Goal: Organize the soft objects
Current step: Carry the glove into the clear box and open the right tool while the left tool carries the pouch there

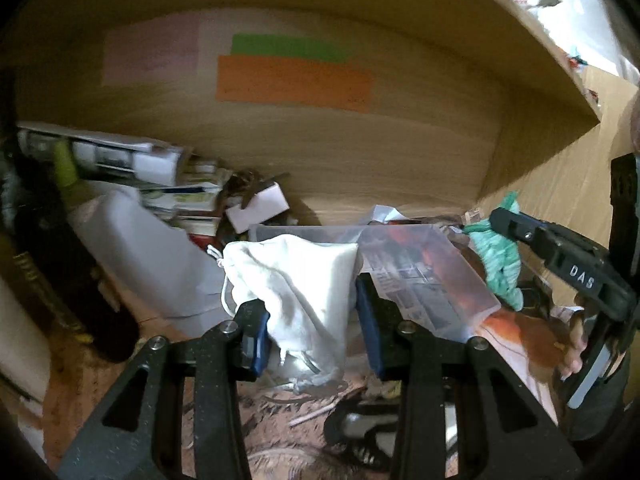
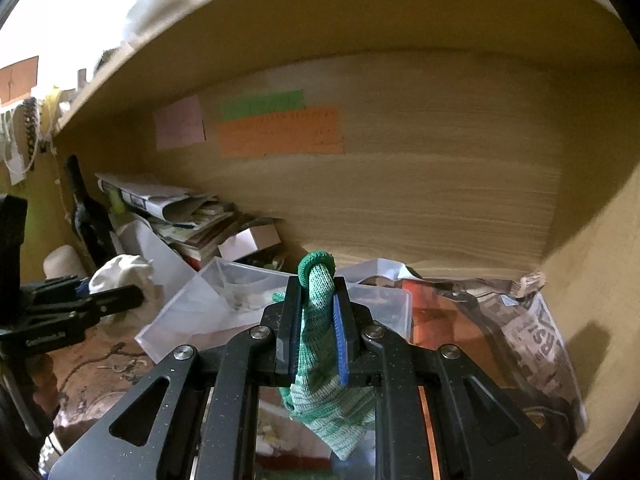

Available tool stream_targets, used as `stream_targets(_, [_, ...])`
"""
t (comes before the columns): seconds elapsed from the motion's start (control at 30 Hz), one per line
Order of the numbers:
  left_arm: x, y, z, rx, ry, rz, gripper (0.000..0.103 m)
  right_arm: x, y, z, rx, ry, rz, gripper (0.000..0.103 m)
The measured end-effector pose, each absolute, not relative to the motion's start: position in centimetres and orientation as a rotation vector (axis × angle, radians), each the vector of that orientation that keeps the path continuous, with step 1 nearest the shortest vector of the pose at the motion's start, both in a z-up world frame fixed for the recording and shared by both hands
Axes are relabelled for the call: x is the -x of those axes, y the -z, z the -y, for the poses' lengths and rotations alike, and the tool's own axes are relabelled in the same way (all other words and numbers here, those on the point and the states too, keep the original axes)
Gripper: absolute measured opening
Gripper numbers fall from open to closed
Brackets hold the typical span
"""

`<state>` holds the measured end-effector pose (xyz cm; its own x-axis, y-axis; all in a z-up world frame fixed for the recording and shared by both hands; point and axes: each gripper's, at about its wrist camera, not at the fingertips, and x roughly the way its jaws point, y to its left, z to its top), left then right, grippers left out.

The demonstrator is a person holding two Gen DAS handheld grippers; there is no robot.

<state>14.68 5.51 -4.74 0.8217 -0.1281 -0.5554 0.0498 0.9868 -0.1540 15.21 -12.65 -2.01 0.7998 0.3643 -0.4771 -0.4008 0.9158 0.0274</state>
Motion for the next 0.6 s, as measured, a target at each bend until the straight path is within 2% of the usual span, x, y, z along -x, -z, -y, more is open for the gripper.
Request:
stream_targets(0.37, [-21.8, 8.8, -3.4, 0.093, 0.134, -0.791, 0.037, -19.3, 5.8, 9.6, 0.175, -0.426, -0.654, 0.013])
stream_targets(0.4, [-22.2, 9.2, -3.3, 0.114, 0.125, -0.853, 0.037, -19.5, 6.1, 9.4, 0.178, -0.429, -0.668, 0.013])
stream_targets(0.6, [-23.9, 10.4, -2.5, 0.079, 0.122, -0.903, 0.037, -20.5, 7.8, 8.8, 0.192, -0.458, -0.764, 0.015])
